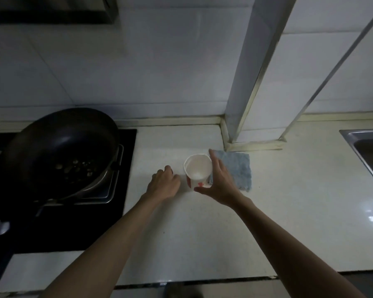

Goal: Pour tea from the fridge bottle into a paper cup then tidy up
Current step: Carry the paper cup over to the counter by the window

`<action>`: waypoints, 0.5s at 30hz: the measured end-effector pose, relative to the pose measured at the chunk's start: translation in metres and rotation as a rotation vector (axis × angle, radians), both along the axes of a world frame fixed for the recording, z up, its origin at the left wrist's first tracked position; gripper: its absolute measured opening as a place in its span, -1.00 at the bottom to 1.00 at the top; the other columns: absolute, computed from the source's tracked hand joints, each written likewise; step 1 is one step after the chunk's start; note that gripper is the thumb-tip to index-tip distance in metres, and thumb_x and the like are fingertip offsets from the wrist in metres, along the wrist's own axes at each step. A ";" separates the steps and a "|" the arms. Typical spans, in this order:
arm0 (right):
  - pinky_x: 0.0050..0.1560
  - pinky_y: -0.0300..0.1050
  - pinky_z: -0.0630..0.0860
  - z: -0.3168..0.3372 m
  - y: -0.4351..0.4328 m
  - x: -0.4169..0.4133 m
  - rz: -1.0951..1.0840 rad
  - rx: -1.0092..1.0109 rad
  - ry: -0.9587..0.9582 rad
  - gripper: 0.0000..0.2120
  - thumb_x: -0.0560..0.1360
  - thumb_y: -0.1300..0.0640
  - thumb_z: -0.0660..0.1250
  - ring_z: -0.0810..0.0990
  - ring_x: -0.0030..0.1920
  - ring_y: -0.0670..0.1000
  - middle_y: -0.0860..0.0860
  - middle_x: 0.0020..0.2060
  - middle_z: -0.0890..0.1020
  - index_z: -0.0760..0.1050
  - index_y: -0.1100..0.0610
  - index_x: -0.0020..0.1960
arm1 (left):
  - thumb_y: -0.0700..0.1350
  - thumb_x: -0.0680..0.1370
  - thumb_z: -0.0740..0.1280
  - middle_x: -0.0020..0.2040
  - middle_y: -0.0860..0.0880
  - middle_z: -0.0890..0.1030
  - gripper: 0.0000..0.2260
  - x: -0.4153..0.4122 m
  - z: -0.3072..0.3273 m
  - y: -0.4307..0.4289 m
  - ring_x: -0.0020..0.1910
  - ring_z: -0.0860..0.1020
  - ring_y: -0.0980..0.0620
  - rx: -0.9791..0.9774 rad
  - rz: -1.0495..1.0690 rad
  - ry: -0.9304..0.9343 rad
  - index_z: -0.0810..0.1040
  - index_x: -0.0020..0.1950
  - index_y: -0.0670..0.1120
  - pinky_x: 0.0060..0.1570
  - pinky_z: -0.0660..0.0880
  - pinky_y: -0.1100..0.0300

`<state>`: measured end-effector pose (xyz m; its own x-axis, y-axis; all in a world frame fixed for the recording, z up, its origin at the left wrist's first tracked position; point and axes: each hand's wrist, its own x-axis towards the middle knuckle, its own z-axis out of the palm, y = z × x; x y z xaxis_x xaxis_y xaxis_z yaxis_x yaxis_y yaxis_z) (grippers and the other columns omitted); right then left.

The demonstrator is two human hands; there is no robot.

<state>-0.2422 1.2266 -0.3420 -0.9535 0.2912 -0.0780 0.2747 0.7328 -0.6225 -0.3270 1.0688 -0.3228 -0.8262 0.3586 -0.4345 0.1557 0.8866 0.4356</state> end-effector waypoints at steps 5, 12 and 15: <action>0.37 0.21 0.34 -0.015 -0.004 -0.004 -0.081 -0.077 0.133 0.16 0.26 -0.16 0.58 0.31 0.43 0.14 0.13 0.48 0.24 -0.10 0.08 0.57 | -0.05 0.58 0.08 0.06 -0.14 0.50 -0.80 0.000 -0.017 0.008 0.02 0.49 -0.13 0.065 0.051 -0.044 0.39 0.05 -0.13 0.01 0.49 -0.02; 0.29 0.01 0.33 -0.027 -0.006 -0.012 -0.115 -0.141 0.205 0.13 0.25 -0.05 0.62 0.32 0.36 0.01 0.14 0.45 0.29 -0.04 0.09 0.56 | -0.06 0.57 0.12 0.01 -0.09 0.53 -0.82 -0.004 -0.032 0.010 -0.03 0.52 -0.07 0.155 0.115 -0.079 0.44 0.04 -0.13 -0.02 0.49 0.01; 0.21 -0.08 0.35 -0.029 -0.008 -0.013 -0.100 -0.139 0.227 0.06 0.29 0.04 0.62 0.33 0.27 -0.04 0.19 0.40 0.36 0.02 0.18 0.55 | -0.05 0.60 0.10 0.05 -0.08 0.53 -0.77 -0.005 -0.036 0.010 0.01 0.51 -0.05 0.209 0.171 -0.129 0.45 0.12 -0.13 -0.02 0.47 0.06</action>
